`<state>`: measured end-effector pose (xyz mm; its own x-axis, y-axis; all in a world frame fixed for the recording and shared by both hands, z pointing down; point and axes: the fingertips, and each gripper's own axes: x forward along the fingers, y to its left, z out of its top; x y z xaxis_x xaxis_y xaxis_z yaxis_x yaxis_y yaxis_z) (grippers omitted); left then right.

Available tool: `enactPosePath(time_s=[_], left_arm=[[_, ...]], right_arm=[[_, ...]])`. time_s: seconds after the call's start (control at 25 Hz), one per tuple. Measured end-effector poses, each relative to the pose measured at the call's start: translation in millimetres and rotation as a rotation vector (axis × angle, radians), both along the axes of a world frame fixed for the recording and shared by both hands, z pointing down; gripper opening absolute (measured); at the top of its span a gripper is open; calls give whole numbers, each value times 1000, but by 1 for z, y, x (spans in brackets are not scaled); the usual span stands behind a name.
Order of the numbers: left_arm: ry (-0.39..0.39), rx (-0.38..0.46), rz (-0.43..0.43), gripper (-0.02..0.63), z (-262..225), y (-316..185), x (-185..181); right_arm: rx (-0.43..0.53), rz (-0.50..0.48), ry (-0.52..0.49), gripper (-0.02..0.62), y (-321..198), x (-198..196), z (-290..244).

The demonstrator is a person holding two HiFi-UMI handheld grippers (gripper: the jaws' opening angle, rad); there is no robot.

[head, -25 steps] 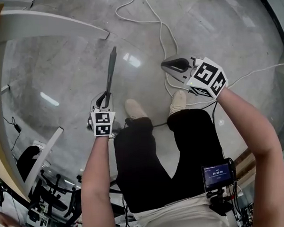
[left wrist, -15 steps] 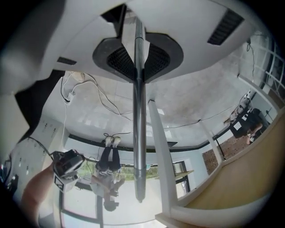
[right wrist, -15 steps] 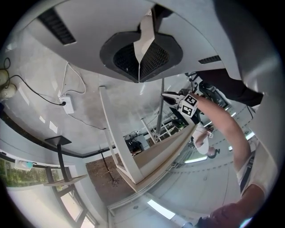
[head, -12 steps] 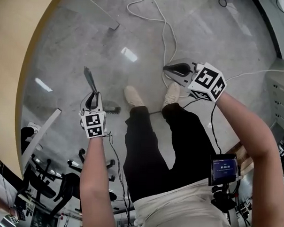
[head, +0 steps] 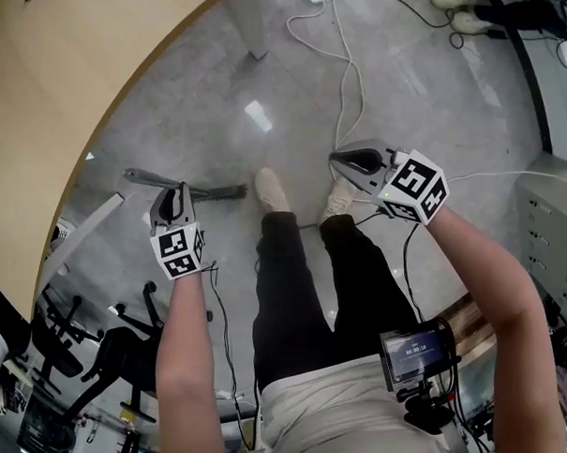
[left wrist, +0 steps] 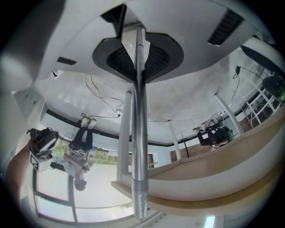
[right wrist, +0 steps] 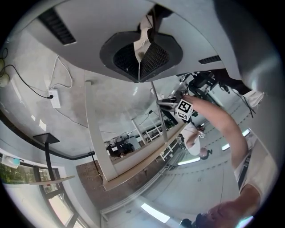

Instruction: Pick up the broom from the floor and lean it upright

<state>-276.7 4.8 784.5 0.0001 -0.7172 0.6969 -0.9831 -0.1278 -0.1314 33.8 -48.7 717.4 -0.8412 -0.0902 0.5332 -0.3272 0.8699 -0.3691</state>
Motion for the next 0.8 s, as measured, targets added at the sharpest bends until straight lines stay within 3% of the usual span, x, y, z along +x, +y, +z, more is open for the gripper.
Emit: enactPosePath(time_s=[0.16, 0.44, 0.64, 0.8], left_arm=[[21, 34, -117, 75, -15, 30, -19], [93, 85, -418, 75, -18, 24, -23], [134, 75, -514, 75, -16, 24, -24], [163, 49, -542, 75, -19, 17, -23]], right_arm=[[-2, -54, -29, 18, 27, -18, -21], [3, -205, -42, 18, 27, -28, -38], [8, -241, -20, 18, 27, -35, -39], [7, -267, -7, 18, 19, -40, -40]])
